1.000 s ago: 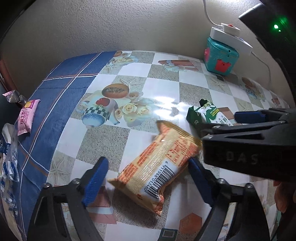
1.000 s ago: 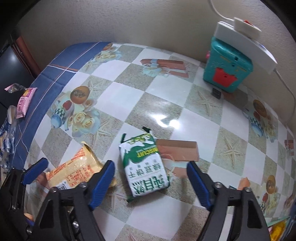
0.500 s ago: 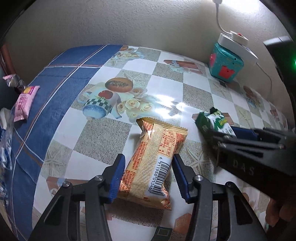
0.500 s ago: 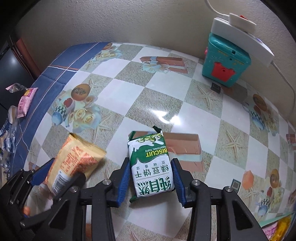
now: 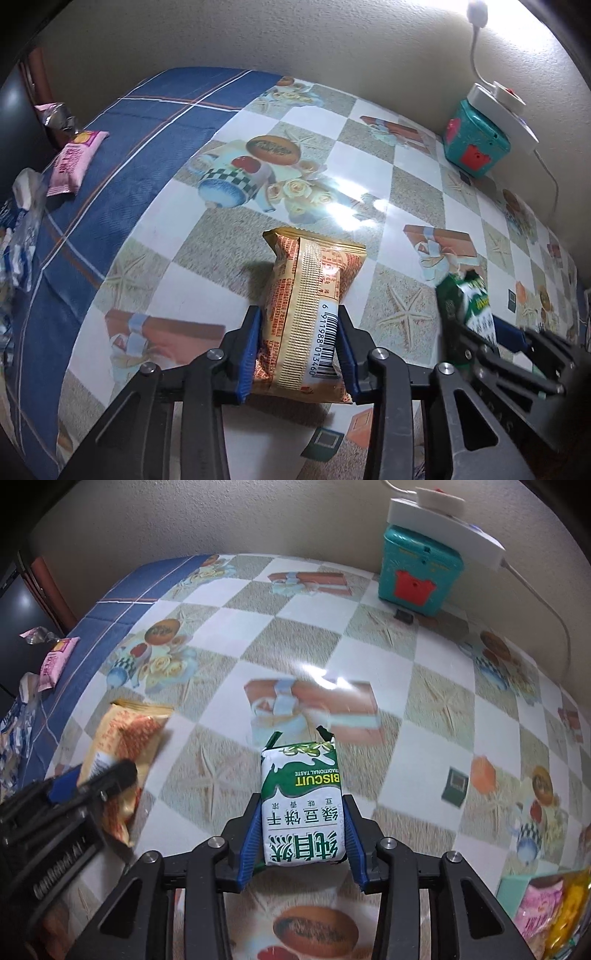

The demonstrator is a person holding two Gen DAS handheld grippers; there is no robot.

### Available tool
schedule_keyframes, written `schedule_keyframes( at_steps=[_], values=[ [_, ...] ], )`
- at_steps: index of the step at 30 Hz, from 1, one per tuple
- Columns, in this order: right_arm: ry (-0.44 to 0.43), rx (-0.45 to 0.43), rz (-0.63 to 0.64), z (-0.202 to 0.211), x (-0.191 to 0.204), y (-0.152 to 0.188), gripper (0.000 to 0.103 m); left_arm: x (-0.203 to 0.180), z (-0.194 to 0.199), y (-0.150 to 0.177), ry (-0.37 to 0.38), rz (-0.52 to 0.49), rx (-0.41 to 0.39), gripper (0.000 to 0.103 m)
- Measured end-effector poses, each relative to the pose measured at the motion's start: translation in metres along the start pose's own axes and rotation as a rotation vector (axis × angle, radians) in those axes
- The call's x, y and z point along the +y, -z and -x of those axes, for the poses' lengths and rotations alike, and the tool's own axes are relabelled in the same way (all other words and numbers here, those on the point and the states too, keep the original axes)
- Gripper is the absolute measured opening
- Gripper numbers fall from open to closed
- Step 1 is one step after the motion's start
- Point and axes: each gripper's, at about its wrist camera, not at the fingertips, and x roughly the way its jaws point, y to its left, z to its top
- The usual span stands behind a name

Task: Organize snacks
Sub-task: 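Grasp the biscuit box with the right gripper while the left grasps the orange wafer pack, then carry the biscuit box with the right gripper while the left carries the wafer pack over the tray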

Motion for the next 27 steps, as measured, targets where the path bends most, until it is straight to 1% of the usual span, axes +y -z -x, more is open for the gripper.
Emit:
schedule_keyframes(
  at_steps=[4, 7, 11, 15, 18, 23, 27],
  values=[
    [0.002, 0.002, -0.009, 0.005, -0.003, 0.013, 0.043, 0.002, 0.001, 0.003, 0.012, 0.031, 0.025, 0.039],
    [0.003, 0.008, -0.011, 0.009, -0.005, 0.024, 0.043, 0.002, 0.005, 0.006, 0.007, 0.042, 0.041, 0.039],
    [-0.037, 0.018, -0.039, 0.015, -0.009, 0.04, 0.043, 0.002, 0.011, 0.008, 0.014, 0.052, 0.057, 0.039],
    [-0.068, 0.026, -0.07, 0.022, -0.014, 0.056, 0.043, -0.002, 0.013, 0.013, -0.016, 0.031, 0.076, 0.039],
    [-0.092, 0.027, -0.084, 0.03, -0.014, 0.07, 0.043, 0.0, 0.018, 0.018, -0.019, 0.037, 0.092, 0.038],
    [-0.136, 0.023, -0.138, 0.049, -0.02, 0.091, 0.043, 0.0, 0.039, 0.024, -0.023, 0.035, 0.08, 0.038],
    [-0.138, 0.025, -0.182, 0.066, -0.025, 0.104, 0.043, -0.005, 0.062, 0.031, -0.017, 0.031, 0.066, 0.038]
  ],
)
